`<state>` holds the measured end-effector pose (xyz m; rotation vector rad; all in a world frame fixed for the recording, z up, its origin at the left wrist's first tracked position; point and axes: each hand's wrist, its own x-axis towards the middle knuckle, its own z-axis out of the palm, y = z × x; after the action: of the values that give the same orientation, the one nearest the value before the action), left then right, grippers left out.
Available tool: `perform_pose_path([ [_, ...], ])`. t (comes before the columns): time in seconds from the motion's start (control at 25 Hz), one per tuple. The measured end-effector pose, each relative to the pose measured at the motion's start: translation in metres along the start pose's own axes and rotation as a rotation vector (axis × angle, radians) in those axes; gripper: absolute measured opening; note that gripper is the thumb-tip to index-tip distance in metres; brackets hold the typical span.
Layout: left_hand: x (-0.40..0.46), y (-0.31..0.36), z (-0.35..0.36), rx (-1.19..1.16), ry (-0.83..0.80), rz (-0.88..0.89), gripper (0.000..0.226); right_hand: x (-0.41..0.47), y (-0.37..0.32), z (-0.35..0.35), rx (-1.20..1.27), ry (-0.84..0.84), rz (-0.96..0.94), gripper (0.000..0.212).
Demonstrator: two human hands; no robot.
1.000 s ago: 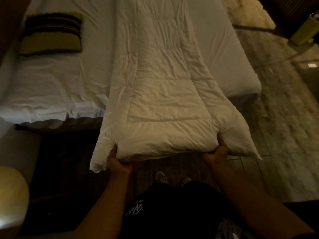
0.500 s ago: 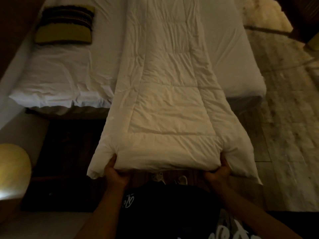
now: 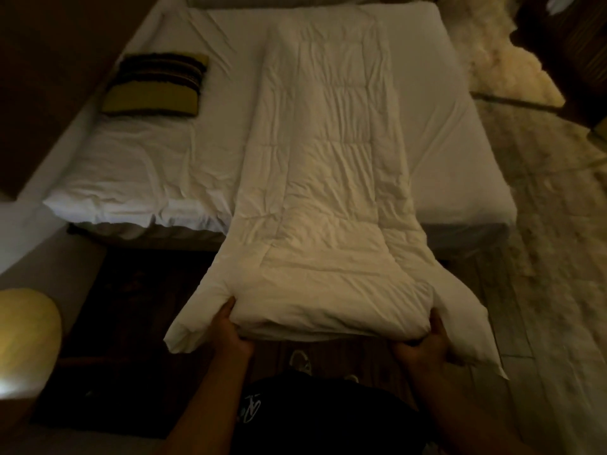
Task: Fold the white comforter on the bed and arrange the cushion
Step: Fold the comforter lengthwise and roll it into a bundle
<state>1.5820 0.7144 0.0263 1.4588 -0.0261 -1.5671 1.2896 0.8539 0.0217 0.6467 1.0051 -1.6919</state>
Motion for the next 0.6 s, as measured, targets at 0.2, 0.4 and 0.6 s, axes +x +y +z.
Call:
perform_pose_path([
  [0.2, 0.014, 0.016, 0.044, 0.122, -0.031, 0.078, 0.047, 0.031, -0.021, 0.040, -0.035, -0.076, 0.041, 0.083],
  [0.4, 0.067, 0.032, 0.081, 0.074, 0.044, -0.028, 0.067, 0.056, -0.040, 0.113, -0.147, 0.005, 0.054, 0.055],
  [0.6, 0.125, 0.056, 0.150, 0.112, 0.018, -0.019, 0.053, 0.122, -0.043, 0.169, -0.440, -0.046, -0.126, 0.095],
])
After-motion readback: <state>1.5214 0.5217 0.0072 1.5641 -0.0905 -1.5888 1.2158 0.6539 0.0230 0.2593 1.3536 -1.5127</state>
